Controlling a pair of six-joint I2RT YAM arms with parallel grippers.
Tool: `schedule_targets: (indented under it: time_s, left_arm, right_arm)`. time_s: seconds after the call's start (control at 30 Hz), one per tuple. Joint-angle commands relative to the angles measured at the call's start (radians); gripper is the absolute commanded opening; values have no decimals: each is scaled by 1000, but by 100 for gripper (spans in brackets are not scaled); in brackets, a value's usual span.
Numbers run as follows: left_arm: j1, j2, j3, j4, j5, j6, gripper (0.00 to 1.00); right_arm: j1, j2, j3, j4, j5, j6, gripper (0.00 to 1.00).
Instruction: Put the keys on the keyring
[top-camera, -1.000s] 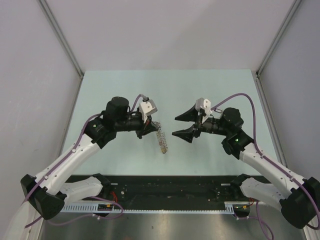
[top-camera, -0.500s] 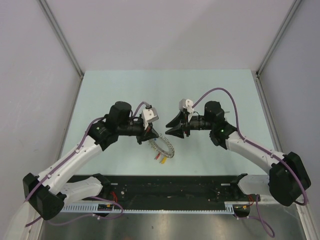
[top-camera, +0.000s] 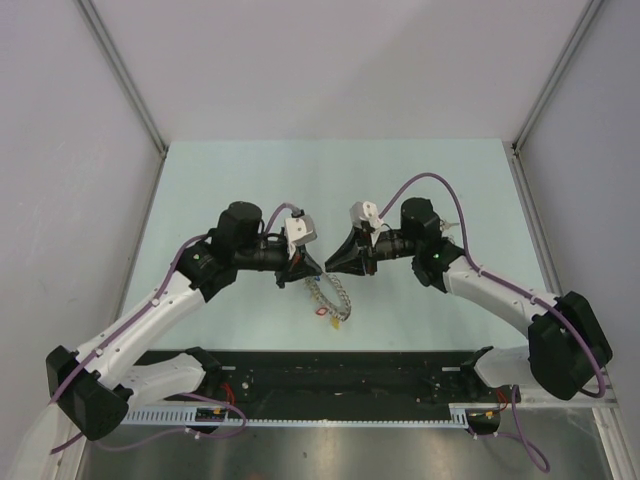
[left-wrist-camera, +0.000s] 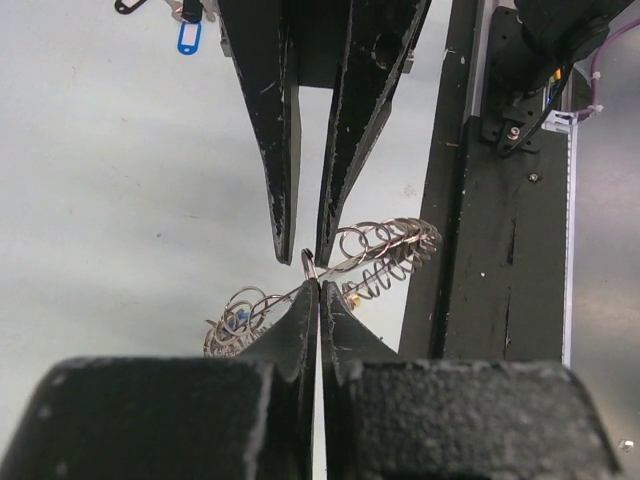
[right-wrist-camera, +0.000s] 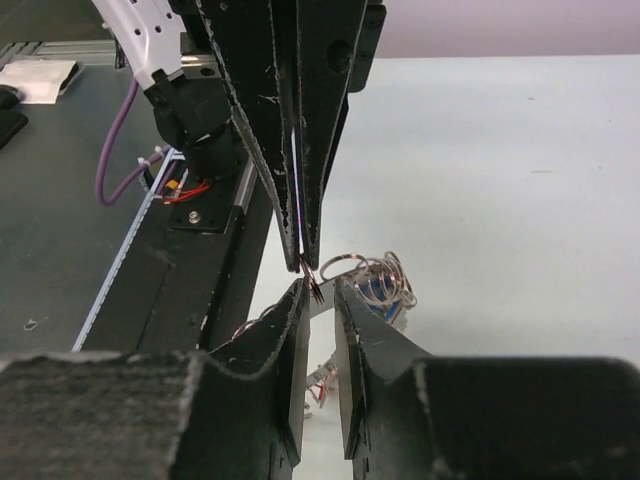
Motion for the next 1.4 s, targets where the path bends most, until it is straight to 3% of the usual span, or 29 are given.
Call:
schedule_targets:
  time_s: [0.0,0.17,0.3,0.37,0.43,0.47,0.53,0.57,0.77,1.0,1.37]
  left_arm:
    - [-2,-15,2,65,62,8,0]
    - [-1,-18,-2,78,62,1,0]
    - [-1,-28,-8,88,62,-5,1]
    - [1,-33,-15,99,56,-6,1]
    - [4,-47,-27,113,53,-14,11]
    - [7,-53,-33,117,53,-15,25]
    - [10,-77,-56,134,45,-14,37]
    - [10,-88,-65,143,43,-15,48]
    - [10,-205,-176,240,23,-31,65]
    - [10,-281,-232,363,-16,-117,66]
    - [10,-228,-254,498,51,-207,54]
  right_arm:
    - [14,17,51,26,-50,-22,20]
    - [20,21,59,11,-67,-26,14]
    - [22,14,64,-15,-70,-40,0]
    - [22,6,64,-26,-64,-42,0]
    - [19,-8,64,-26,-59,-34,0]
    - [14,-12,64,-25,-56,-31,0]
    - [10,-32,65,-25,-45,-25,0]
    - [5,-38,65,-26,-42,-25,0]
    - [0,-92,65,-51,-18,-30,0]
    - [7,-130,64,-77,-10,-37,0]
    - [28,-180,64,-100,4,-46,0]
